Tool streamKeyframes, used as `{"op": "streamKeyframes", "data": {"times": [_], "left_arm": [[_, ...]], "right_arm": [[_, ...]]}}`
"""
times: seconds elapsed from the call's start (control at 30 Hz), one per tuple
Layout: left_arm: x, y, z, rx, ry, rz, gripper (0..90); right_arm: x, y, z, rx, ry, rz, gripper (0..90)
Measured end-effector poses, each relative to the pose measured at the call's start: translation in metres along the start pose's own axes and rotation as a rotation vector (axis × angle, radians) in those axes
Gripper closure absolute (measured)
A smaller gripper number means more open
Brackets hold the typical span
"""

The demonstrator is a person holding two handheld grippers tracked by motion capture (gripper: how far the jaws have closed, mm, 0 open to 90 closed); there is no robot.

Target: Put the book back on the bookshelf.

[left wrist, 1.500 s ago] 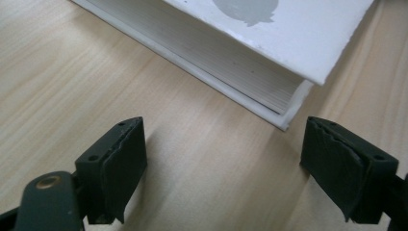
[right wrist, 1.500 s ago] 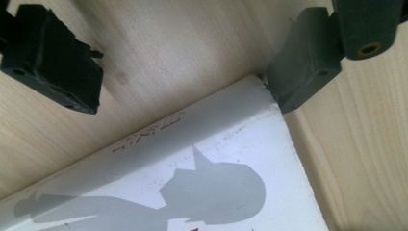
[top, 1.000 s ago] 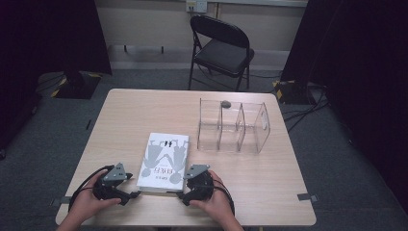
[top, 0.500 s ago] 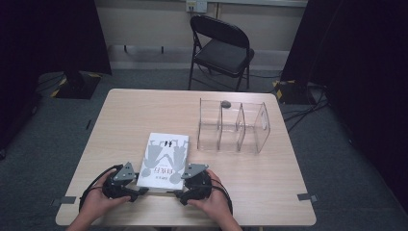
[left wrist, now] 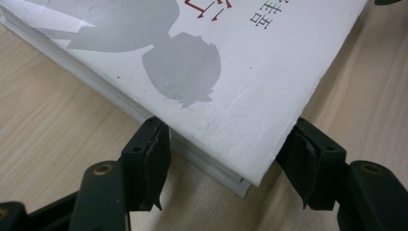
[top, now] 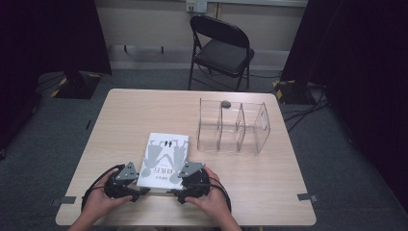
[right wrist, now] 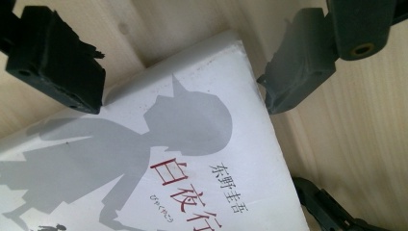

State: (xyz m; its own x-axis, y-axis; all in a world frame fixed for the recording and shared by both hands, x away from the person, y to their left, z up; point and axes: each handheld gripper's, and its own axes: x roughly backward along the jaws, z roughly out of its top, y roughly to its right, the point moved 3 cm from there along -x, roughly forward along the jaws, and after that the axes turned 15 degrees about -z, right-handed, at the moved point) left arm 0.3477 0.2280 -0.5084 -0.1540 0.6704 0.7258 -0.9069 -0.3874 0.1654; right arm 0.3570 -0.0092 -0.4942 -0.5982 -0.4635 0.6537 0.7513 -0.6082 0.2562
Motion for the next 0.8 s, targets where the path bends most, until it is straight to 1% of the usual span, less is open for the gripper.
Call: {"op": "streamKeyframes", "data": {"times": [0.03,0.07,0.1,0.13,0.17,0.2,0.23,0.27,0.3,0.33,0.37,0.4,0.43,0.47,0.5,0.53,0.57,0.63,0.7,0.73,0.8], "left_arm": [[0.0,0.0,0.0,-0.003,0.006,0.006,37.6],[0.001,0.0,0.001,0.002,-0.009,0.002,37.8],[0.001,0.0,0.001,-0.006,-0.017,0.007,37.8],[0.002,0.0,0.002,-0.007,-0.028,-0.004,37.9],[0.001,0.0,0.002,-0.008,-0.015,0.007,37.9],[0.002,0.0,0.002,-0.005,-0.019,0.001,38.1],[0.002,0.0,0.002,0.006,-0.006,0.0,38.3],[0.003,-0.001,0.002,-0.005,-0.015,0.003,38.6],[0.003,0.0,0.003,0.015,-0.001,0.0,38.8],[0.004,0.0,0.004,0.027,0.005,-0.006,39.3],[0.005,0.0,0.005,0.024,-0.012,-0.008,39.6],[0.006,0.0,0.006,0.015,-0.018,-0.005,39.6],[0.007,0.0,0.006,0.018,-0.027,-0.008,39.6],[0.006,0.001,0.007,0.028,-0.005,0.0,39.6],[0.007,0.0,0.007,0.021,-0.029,-0.011,39.6],[0.007,0.001,0.008,0.031,-0.012,-0.002,39.6],[0.009,0.001,0.009,0.025,-0.012,0.0,39.7],[0.011,0.002,0.011,0.034,-0.009,0.002,39.8],[0.013,0.003,0.014,0.052,0.009,-0.005,39.9],[0.013,0.003,0.015,0.055,0.023,-0.001,39.9],[0.016,0.004,0.018,0.049,0.019,0.003,39.9]], "right_arm": [[0.0,0.0,0.001,0.014,0.01,-0.002,13.8],[0.0,-0.001,0.001,0.011,0.006,-0.003,13.8],[-0.001,-0.001,0.001,0.014,-0.001,-0.003,13.8],[-0.002,-0.002,0.0,0.021,0.007,0.005,13.3],[-0.002,-0.002,-0.001,0.025,0.007,0.003,13.3],[-0.002,-0.003,-0.001,0.022,0.004,0.002,13.2],[-0.002,-0.003,0.0,0.018,0.005,0.004,13.2],[-0.001,-0.004,0.0,0.012,0.005,0.006,13.1],[-0.001,-0.004,0.001,0.013,0.009,0.006,12.8],[-0.002,-0.004,0.001,0.014,0.008,0.005,12.5],[-0.002,-0.004,0.0,0.016,0.008,0.005,12.5],[-0.002,-0.004,0.0,0.018,0.011,0.003,12.4],[-0.002,-0.004,0.0,0.018,0.011,0.0,12.3],[-0.002,-0.005,0.0,0.016,0.012,-0.001,12.2],[-0.002,-0.005,0.0,0.015,0.012,-0.001,12.0],[-0.002,-0.005,0.0,0.015,0.013,-0.002,11.3],[-0.002,-0.005,0.0,0.01,0.007,-0.004,11.2],[-0.002,-0.006,0.0,0.016,0.007,-0.006,11.2],[-0.003,-0.007,0.001,0.055,0.007,-0.018,10.7],[-0.003,-0.007,0.0,0.063,0.006,-0.021,10.6],[-0.003,-0.008,0.001,0.058,0.004,-0.023,10.2]]}}
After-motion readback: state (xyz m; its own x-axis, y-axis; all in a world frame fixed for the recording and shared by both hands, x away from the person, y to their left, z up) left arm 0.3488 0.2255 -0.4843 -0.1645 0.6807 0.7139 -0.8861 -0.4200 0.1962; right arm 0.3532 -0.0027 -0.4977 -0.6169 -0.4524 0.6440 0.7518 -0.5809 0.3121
